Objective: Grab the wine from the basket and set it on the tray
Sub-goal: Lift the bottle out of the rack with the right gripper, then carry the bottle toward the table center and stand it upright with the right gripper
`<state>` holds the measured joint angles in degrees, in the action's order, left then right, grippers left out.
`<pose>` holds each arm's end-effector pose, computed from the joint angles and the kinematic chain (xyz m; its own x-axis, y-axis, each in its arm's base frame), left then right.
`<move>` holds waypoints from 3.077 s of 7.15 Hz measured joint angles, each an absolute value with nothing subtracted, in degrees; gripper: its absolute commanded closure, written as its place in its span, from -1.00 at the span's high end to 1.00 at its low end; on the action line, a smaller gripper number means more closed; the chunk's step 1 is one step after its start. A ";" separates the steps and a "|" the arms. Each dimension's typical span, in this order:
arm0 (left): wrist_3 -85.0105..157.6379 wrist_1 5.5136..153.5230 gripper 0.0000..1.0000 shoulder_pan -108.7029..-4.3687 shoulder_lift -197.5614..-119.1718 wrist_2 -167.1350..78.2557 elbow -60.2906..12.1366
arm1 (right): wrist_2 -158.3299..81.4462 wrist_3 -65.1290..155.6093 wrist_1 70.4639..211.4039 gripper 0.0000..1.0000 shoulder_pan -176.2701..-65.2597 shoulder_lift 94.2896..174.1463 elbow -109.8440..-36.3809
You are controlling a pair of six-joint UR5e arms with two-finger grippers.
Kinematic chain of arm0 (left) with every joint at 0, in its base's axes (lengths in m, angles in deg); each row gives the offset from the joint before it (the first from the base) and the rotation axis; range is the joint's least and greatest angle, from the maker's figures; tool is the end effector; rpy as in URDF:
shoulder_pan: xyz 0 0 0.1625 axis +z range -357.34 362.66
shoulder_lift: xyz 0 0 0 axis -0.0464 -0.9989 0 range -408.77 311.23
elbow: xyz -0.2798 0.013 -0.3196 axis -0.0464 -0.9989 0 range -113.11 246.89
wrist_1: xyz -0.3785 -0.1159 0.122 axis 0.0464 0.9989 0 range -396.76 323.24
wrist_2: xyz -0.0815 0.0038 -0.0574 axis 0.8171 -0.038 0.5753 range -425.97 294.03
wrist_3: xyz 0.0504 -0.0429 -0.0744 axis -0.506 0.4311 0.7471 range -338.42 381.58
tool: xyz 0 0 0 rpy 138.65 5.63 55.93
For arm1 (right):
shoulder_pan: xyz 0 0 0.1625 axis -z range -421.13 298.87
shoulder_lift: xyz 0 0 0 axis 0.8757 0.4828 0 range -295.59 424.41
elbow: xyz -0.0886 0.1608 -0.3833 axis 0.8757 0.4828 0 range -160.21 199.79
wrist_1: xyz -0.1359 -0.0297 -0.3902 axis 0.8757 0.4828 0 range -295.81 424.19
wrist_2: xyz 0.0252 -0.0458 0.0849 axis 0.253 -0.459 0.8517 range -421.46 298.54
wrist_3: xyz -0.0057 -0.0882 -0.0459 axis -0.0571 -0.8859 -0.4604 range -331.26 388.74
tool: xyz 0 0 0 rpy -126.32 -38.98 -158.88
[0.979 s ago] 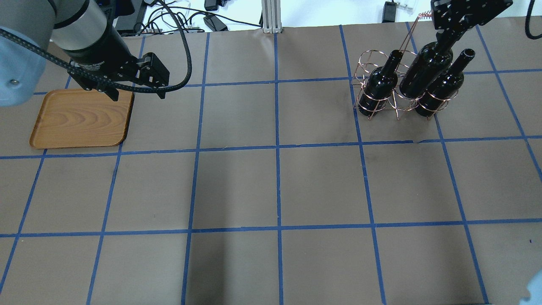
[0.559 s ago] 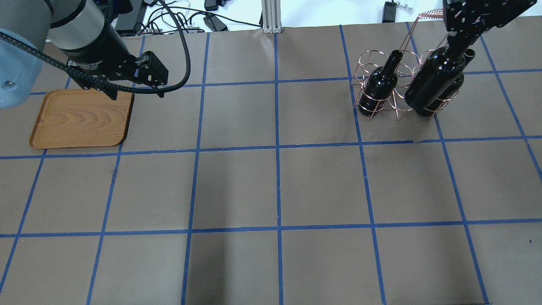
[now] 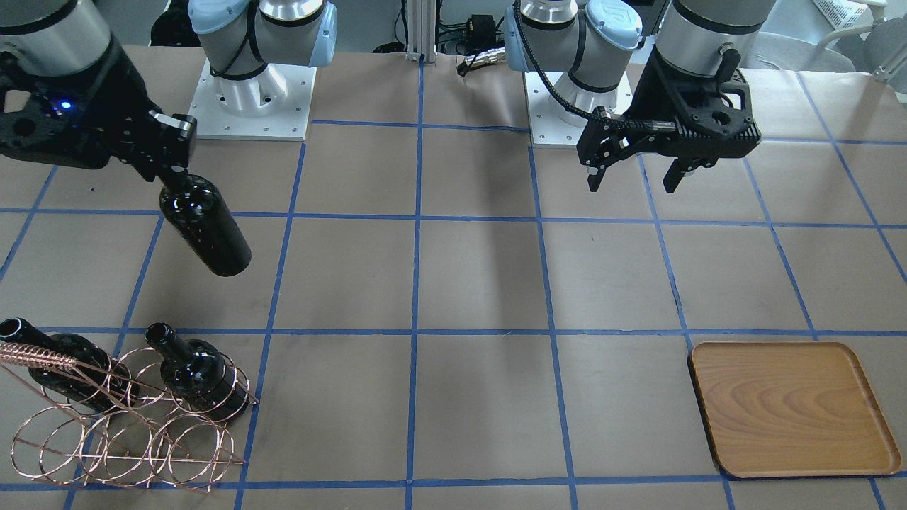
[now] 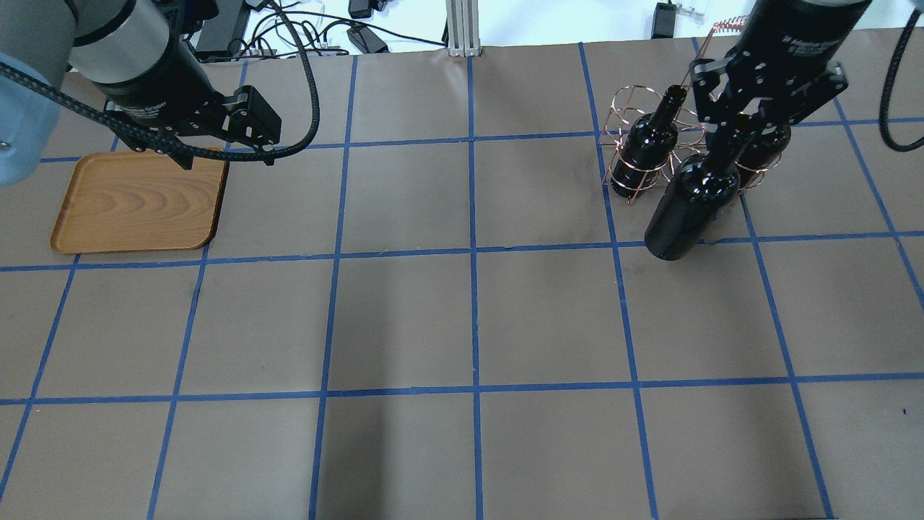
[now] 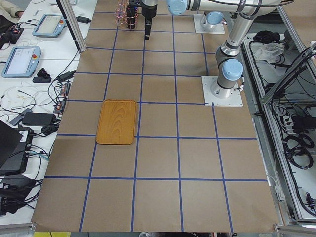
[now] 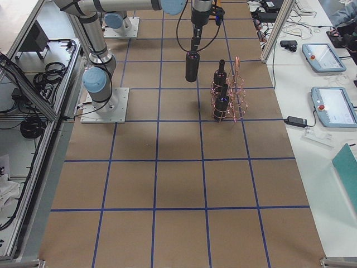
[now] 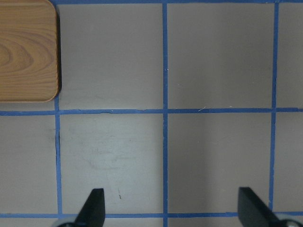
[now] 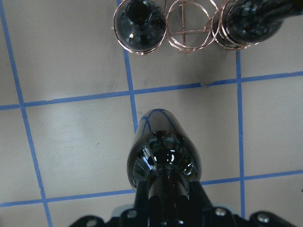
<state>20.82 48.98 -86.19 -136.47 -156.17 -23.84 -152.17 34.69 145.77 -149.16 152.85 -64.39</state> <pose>-0.1233 -0.4869 0.5089 -1.0000 -0.0073 -0.0047 -0.0068 0.9948 -0.1015 0.1150 -0.4991 0.5099 -0.9904 0.1366 0.0198 0.1376 0.9879 0.0710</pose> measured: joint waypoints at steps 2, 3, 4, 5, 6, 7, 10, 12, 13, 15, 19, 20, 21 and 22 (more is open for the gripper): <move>21.15 48.51 1.00 -86.19 -136.52 -156.03 -23.92 | -151.80 46.44 148.39 -0.86 -157.61 152.89 -68.01; 20.90 48.27 1.00 -85.94 -136.35 -155.77 -23.93 | -151.62 51.13 150.75 -0.89 -161.28 152.21 -69.29; 20.76 48.17 1.00 -85.82 -136.34 -155.79 -23.96 | -151.18 55.57 152.97 -0.91 -164.75 151.18 -70.04; 20.69 48.21 1.00 -85.78 -136.44 -156.10 -24.01 | -150.55 59.17 154.25 -0.92 -168.41 149.94 -70.32; 20.67 48.38 1.00 -85.77 -136.44 -156.11 -24.04 | -150.19 62.56 155.40 -0.92 -172.25 148.63 -70.42; 20.64 48.40 1.00 -85.77 -136.59 -155.86 -24.09 | -149.88 65.53 156.70 -0.92 -175.26 147.84 -70.47; 19.94 48.83 1.00 -85.65 -136.37 -156.42 -24.23 | -147.98 71.97 159.12 -0.92 -182.19 145.04 -70.54; 17.51 49.10 1.00 -85.09 -136.25 -156.49 -24.25 | -147.74 73.50 160.95 -0.92 -183.72 144.22 -70.48; 16.36 49.26 1.00 -84.69 -136.20 -156.48 -24.25 | -147.70 74.16 161.72 -0.92 -184.56 144.11 -70.48; 15.69 49.60 1.00 -84.56 -136.04 -156.42 -24.25 | -147.13 76.54 162.45 -0.92 -185.90 143.77 -70.20; 15.59 50.50 1.00 -84.19 -135.76 -156.45 -24.25 | -145.78 78.86 163.36 -0.92 -186.90 142.93 -70.03; 15.15 50.46 1.00 -84.02 -135.75 -156.41 -24.24 | -145.73 79.22 163.92 -0.92 -187.08 142.52 -70.00; 14.10 50.46 1.00 -83.81 -135.75 -156.42 -24.20 | -145.75 79.95 165.16 -0.92 -187.38 141.94 -69.97; 12.95 50.51 1.00 -83.33 -135.72 -156.47 -24.17 | -145.85 80.50 166.15 -0.92 -187.67 141.34 -69.96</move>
<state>12.95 50.51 -83.33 -135.72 -156.47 -24.17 -145.85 80.50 166.15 -187.67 141.34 -69.96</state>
